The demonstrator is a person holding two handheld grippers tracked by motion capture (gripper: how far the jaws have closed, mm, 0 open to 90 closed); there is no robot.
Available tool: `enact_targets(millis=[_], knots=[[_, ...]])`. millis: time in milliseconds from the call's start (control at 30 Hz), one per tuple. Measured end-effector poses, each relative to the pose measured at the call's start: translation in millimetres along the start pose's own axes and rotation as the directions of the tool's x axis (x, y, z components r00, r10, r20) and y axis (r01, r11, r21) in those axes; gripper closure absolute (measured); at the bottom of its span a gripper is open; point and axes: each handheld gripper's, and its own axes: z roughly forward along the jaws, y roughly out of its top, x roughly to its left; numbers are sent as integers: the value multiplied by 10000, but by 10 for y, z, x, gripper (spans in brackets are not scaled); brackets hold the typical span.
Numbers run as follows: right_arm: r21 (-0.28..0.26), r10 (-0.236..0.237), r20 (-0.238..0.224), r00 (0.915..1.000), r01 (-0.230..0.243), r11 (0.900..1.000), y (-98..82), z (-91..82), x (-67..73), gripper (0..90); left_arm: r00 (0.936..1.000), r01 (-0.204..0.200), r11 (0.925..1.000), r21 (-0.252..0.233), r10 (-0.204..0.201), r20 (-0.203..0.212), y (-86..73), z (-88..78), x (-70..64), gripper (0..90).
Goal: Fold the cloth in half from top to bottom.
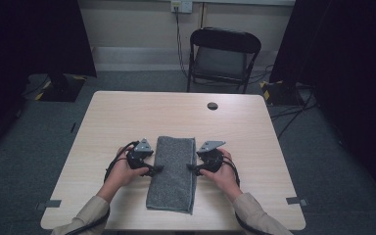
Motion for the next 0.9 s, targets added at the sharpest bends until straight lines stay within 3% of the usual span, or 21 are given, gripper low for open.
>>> enact_targets(millis=[167, 267, 300, 367, 400, 433, 467, 600, 733, 800, 900], knots=[[77, -187, -243, 9995, 189, 9998, -79, -101, 147, 296, 9986, -332, 9988, 356, 317, 425, -54, -105, -249, 220], [222, -427, -352, 9985, 435, 9988, -91, -169, 211, 292, 9961, -742, 9971, 178, 733, 481, -36, -135, -300, 240], [31, -479, -240, 9986, 480, 9988, -51, -208, 175, 294, 9972, -630, 9980, 90, 625, 416, -11, -144, -265, 234], [-220, -17, -144, 9999, 14, 9998, 5, -221, 100, 296, 9999, -137, 9996, -227, 138, 33, 48, -159, -144, 231], [-220, -17, -144, 9999, 14, 9998, 5, -221, 100, 296, 9998, 110, 9992, -389, -117, -163, 75, -157, -69, 231], [-382, 266, -138, 9996, -271, 9989, 66, -191, 32, 311, 9989, 245, 9985, -487, -264, -385, 99, -147, 14, 230], [-382, 266, -138, 9996, -271, 9989, 66, -191, 32, 311, 9971, 487, 9971, -583, -520, -562, 119, -128, 83, 230], [-440, 635, -51, 9980, -636, 9970, 174, -74, -71, 342, 9928, 845, 9943, -650, -896, -793, 176, -28, 281, 257], [-221, 663, 265, 9974, -657, 9976, 257, 45, -177, 429, 9931, 822, 9952, -527, -862, -789, 213, 32, 348, 276], [-230, 692, 531, 9962, -681, 9974, 284, 71, -236, 542, 9932, 698, 9967, -408, -732, -900, 220, 43, 359, 279], [-43, 820, 592, 9949, -819, 9966, 289, 100, -275, 589, 9925, 735, 9966, -360, -767, -951, 210, 52, 379, 292]])
